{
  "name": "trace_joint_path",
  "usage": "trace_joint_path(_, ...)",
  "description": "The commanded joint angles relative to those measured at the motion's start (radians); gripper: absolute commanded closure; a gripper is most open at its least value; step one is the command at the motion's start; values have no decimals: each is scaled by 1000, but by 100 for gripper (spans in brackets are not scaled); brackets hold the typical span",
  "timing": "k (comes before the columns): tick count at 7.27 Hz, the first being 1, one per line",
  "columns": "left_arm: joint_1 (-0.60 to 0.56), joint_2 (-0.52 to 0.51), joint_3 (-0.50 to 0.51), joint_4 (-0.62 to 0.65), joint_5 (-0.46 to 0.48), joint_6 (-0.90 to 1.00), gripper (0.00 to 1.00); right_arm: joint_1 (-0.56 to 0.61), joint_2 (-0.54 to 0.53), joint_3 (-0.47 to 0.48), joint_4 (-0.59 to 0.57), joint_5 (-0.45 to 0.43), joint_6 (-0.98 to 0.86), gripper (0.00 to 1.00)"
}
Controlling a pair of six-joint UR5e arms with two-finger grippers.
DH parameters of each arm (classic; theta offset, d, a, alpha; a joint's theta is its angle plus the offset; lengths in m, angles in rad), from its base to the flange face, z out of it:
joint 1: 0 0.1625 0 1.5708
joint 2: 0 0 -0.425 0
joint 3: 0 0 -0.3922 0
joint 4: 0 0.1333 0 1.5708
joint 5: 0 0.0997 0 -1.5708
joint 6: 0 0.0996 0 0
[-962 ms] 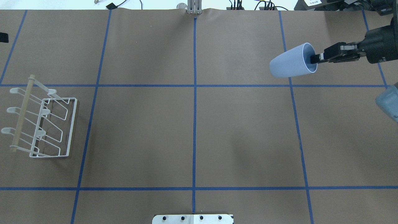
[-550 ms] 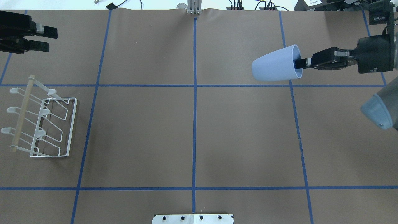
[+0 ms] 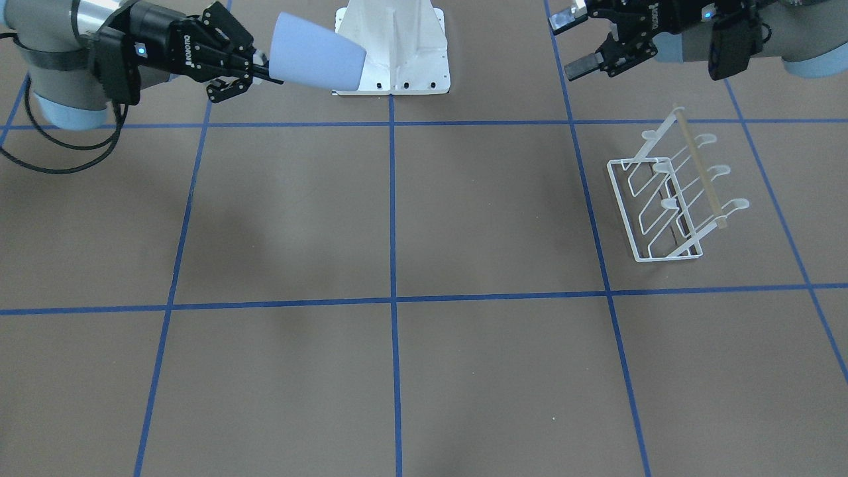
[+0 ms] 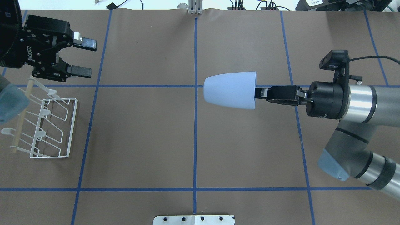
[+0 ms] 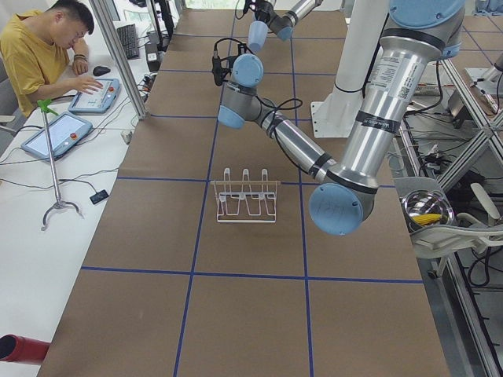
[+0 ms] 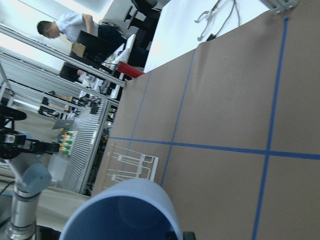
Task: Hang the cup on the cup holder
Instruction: 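Bring the left gripper to the cup's base while the right gripper holds it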
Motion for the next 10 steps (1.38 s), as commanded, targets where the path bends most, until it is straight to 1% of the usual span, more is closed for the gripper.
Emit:
trace_joint_path(1,85,-39,-23,-33,73,-105,2,-133,107,-23,42,-161,-3,100)
trace_joint_path(2,159,-40,-23,-87,165,-141,2,-170,137,-36,40,-215,-20,100)
trace_joint_path(3,195,-49,-23,-96,181,-151,2,-179,148,-37,44,-223,-47,100)
trace_joint_path(5,206,-51,-23,-98,180,-154,2,-205,175,-45,42,-280,-55,100)
trace_joint_path(8,231,-53,-40,-99,181,-156,2,-233,198,-46,40,-297,-58,100)
trace_joint_path(9,246,-53,-52,-99,181,-156,2,-251,201,-45,40,-327,-60,100)
trace_joint_path(10,248,-53,-54,-99,181,-156,2,-261,201,-45,40,-332,-73,100)
